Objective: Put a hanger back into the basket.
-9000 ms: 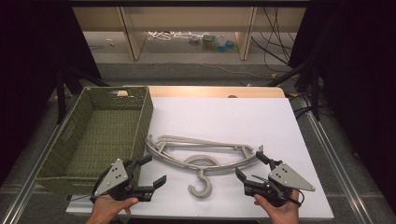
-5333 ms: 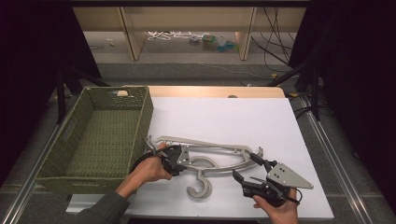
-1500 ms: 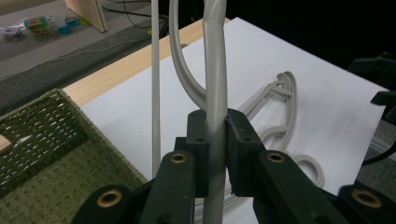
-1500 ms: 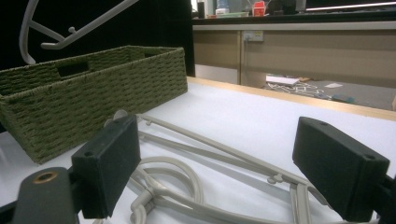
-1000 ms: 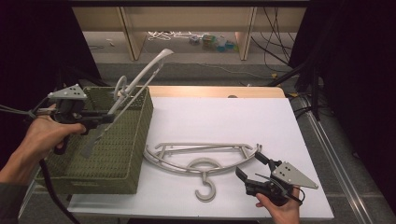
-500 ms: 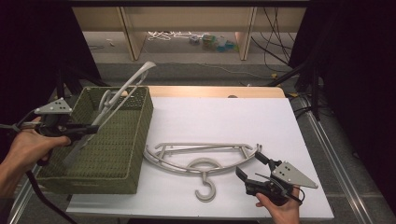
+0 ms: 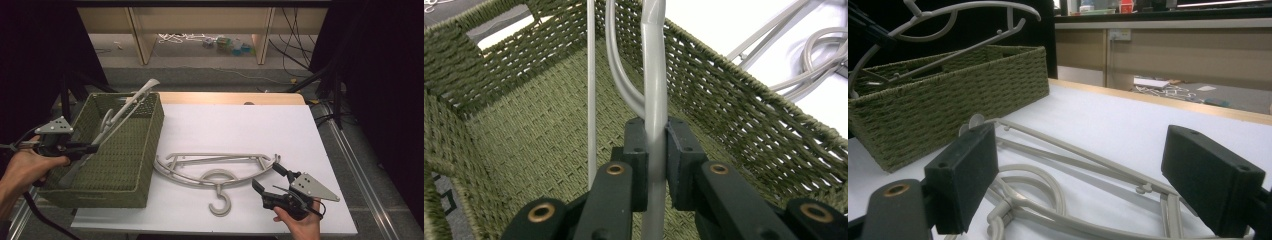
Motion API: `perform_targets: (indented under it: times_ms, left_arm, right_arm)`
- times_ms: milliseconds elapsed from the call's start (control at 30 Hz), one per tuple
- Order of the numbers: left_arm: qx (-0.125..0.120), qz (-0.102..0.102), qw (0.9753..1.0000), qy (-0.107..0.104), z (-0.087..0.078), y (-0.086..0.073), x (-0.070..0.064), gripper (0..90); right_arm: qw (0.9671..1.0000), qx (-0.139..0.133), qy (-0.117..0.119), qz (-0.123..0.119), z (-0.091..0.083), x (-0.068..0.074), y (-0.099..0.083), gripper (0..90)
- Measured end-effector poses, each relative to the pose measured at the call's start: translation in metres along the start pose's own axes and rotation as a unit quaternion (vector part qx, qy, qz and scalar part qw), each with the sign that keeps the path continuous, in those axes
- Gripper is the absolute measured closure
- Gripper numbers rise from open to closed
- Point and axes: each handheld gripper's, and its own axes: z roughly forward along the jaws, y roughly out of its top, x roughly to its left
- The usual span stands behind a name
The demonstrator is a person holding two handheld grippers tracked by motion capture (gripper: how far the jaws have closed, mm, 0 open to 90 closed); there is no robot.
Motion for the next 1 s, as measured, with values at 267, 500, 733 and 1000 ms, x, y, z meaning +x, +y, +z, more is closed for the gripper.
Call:
perform_targets:
  times_ms: [267, 500, 733, 1000]
  left_arm:
    - [0.016, -0.006, 0.9998, 0.006, 0.006, -0.008, 0.001, 81.0]
    - [0.026, -0.022, 0.9993, 0.015, 0.007, -0.015, 0.004, 81.0]
    - [0.038, -0.036, 0.9986, 0.006, 0.013, -0.022, 0.007, 80.9]
    - [0.070, -0.026, 0.9972, -0.004, 0.026, -0.021, 0.010, 80.9]
  right_arm:
    - [0.9999, -0.011, 0.006, 0.002, 0.002, 0.000, -0.001, 15.9]
    - [1.0000, -0.009, 0.001, -0.001, 0.001, -0.001, -0.001, 15.9]
    - [0.9998, -0.020, 0.003, -0.001, 0.003, -0.001, -0.001, 15.9]
    - [1.0000, -0.009, -0.001, -0.003, 0.002, -0.001, -0.001, 15.9]
